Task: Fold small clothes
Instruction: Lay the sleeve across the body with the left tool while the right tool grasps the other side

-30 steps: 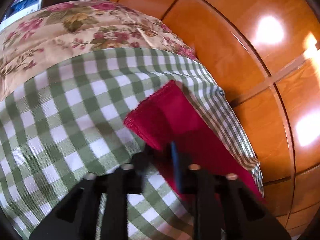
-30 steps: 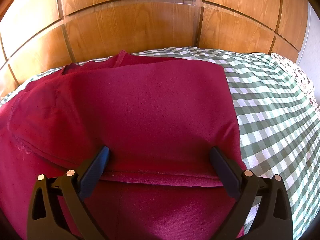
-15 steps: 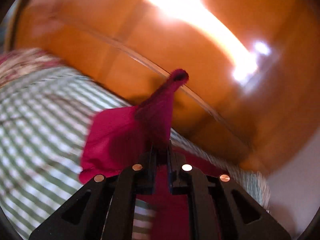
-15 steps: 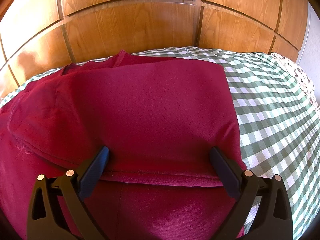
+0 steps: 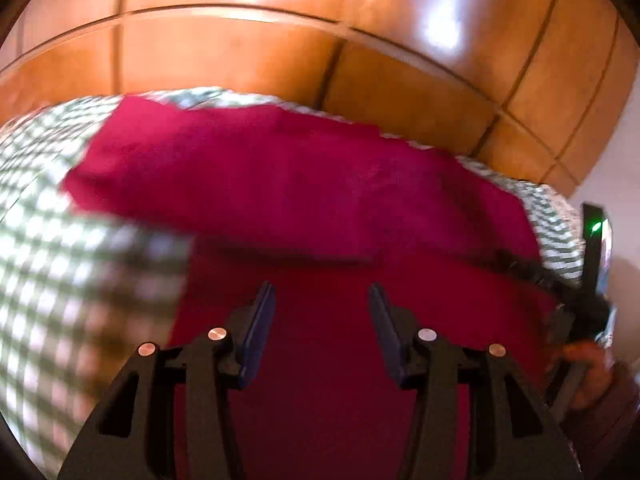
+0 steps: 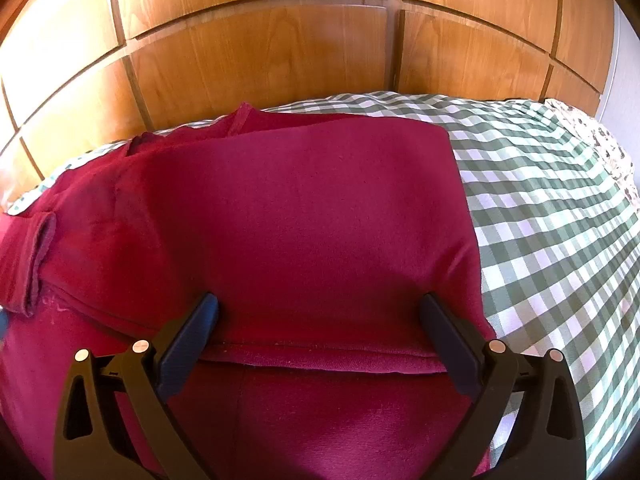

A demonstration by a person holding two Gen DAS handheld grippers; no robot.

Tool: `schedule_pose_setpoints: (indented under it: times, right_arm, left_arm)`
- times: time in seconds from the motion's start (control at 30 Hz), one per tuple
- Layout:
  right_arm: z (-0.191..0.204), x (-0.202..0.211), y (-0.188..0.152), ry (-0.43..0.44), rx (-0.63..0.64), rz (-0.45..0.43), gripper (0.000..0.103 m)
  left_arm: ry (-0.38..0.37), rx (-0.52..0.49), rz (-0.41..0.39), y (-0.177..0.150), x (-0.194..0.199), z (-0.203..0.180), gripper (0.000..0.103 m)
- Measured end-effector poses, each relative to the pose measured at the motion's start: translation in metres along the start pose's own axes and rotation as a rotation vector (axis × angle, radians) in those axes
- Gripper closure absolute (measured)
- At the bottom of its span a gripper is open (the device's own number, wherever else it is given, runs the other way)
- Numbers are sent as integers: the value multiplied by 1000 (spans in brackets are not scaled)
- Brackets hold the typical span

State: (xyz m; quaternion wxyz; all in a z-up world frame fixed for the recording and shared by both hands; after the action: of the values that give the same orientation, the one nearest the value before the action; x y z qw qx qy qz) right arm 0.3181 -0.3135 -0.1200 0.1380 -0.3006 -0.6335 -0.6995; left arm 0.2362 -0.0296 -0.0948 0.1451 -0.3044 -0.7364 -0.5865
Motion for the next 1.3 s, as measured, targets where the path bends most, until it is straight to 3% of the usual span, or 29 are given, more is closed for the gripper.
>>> schedule_pose_setpoints:
  times: [0.1,0.13,0.23,0.27,0.3,0.43,0.57,0.63,0.73,0.93,1.07,1.17,1.3]
  right_arm:
    - [1,3,2,-4,0,-1,6]
    - [6,8,5,28,-14,-8,13]
    - [38,24,11,192,-79,6,23]
    - [63,30,12,288,-84,27,27]
    - [83,33,13,349,-83,48,36]
    - [157,32,6,519,-95,141,53]
    - [216,18,0,569,-47,198,55]
    - [235,12,-3,569,-9,221,82]
    - [251,15,-2,521,74,209,98]
    - [216,78,69,545,16,-8,99]
    - [154,101,115,465,-51,-141,99]
    - [107,97,120,373,-85,-162,99]
    - [38,70,94,221,-142,-107,99]
  left_arm:
    - [20,48,6,-13,6,19,55]
    - [12,69,0,-14,6,22,54]
    - [-1,71,7,-16,1,22,48]
    - [1,57,5,-17,1,21,45]
    - [3,45,4,-17,0,20,44]
    - [-17,59,-2,-18,-2,17,42]
    - [-48,78,-9,-21,3,17,38]
    - [-54,79,-9,-22,4,18,37]
    - [-67,91,-12,-22,5,19,37]
    - [-76,101,-16,-24,11,23,37]
    - [-74,100,-15,-24,14,25,37]
    - [-71,97,-13,-23,15,24,37]
    - [-63,89,-9,-21,9,20,37]
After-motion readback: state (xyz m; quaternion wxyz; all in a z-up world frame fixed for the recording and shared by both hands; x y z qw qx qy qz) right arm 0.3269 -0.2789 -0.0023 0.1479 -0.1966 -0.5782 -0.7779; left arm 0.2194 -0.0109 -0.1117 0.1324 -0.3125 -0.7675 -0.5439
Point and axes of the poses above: each gripper's, at about its wrist camera, not at the fingertips, and x roughly against the way its jaws point, z to its left, y to its top, the point moved 8 cm from there along -x, roughly the way its jaws point, and after that the axes turned 12 degrees about -z, right-handed, at the moved point
